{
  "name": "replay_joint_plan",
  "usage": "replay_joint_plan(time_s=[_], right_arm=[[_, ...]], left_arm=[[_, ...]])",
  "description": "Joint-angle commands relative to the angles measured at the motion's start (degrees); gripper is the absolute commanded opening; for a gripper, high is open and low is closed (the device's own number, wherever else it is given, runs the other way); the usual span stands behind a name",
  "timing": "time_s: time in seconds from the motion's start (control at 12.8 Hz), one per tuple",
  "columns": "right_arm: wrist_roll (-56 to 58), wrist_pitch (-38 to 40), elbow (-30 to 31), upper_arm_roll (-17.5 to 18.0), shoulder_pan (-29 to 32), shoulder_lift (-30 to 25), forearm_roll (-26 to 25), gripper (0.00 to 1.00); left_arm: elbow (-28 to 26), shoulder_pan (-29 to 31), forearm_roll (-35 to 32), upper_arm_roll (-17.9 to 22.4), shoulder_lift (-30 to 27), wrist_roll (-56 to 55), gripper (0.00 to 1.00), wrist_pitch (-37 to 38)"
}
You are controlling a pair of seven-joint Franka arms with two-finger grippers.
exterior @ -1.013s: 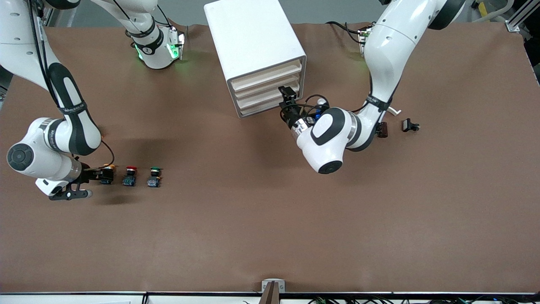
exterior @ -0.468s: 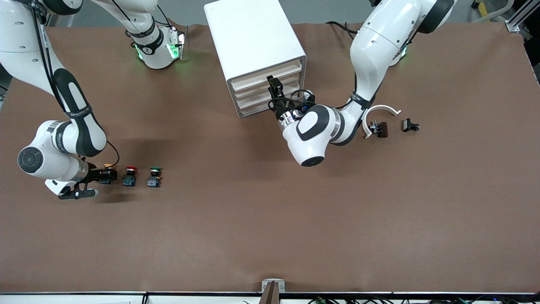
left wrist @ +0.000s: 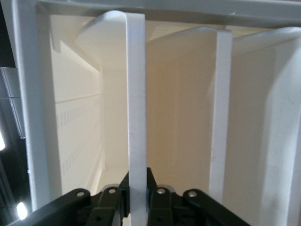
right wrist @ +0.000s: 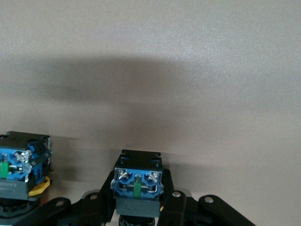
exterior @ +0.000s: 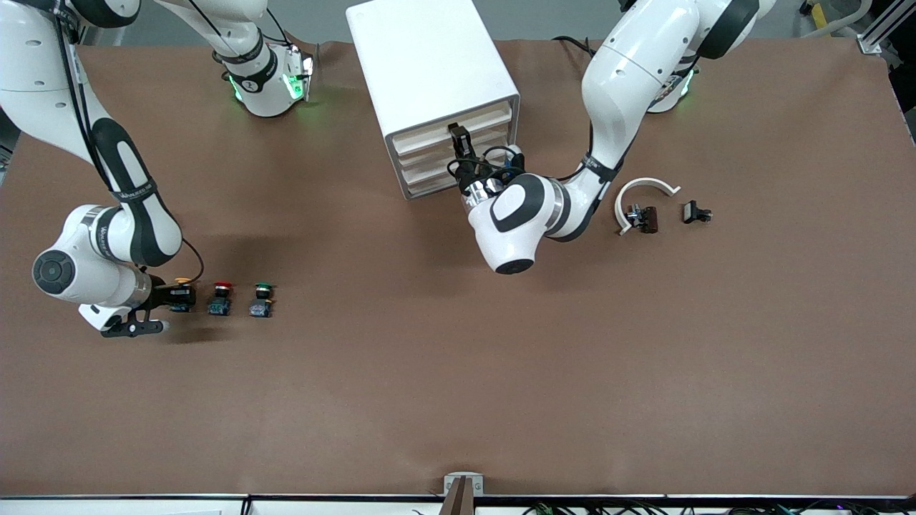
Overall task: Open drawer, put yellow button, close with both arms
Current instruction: 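Open the drawer with the left gripper while the right gripper grasps the button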
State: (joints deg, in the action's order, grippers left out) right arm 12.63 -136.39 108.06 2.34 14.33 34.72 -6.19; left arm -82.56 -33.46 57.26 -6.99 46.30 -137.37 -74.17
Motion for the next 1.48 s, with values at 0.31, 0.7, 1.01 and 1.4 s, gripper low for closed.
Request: replay_joint_plan(time_s=[0.31, 0.7, 1.01, 1.4], right_arm=[[-0.9, 8.7, -1.3, 0.8, 0.7, -6.1, 0.1, 0.22], [-7.9, 22.6, -2.3, 1.4, -2.1, -14.5, 0.1, 0.22], [-21.5, 35.9, -2.8, 1.4, -9.6, -23.6, 0.1, 0.23], [-39.6, 55.6, -14.0, 1.5, -20.0, -24.8, 4.2, 0.26]], left_arm=[[3.5, 7.6, 0.2, 1.3, 0.9, -0.6, 0.0, -0.4], [5.3, 11.0, 0.3, 1.5, 0.9, 1.6, 0.24, -1.1], [6.4, 11.7, -0.2, 1.6, 0.4, 1.8, 1.0, -1.1], [13.7, 11.7, -0.9, 9.0, -0.2, 4.2, 1.0, -1.0]])
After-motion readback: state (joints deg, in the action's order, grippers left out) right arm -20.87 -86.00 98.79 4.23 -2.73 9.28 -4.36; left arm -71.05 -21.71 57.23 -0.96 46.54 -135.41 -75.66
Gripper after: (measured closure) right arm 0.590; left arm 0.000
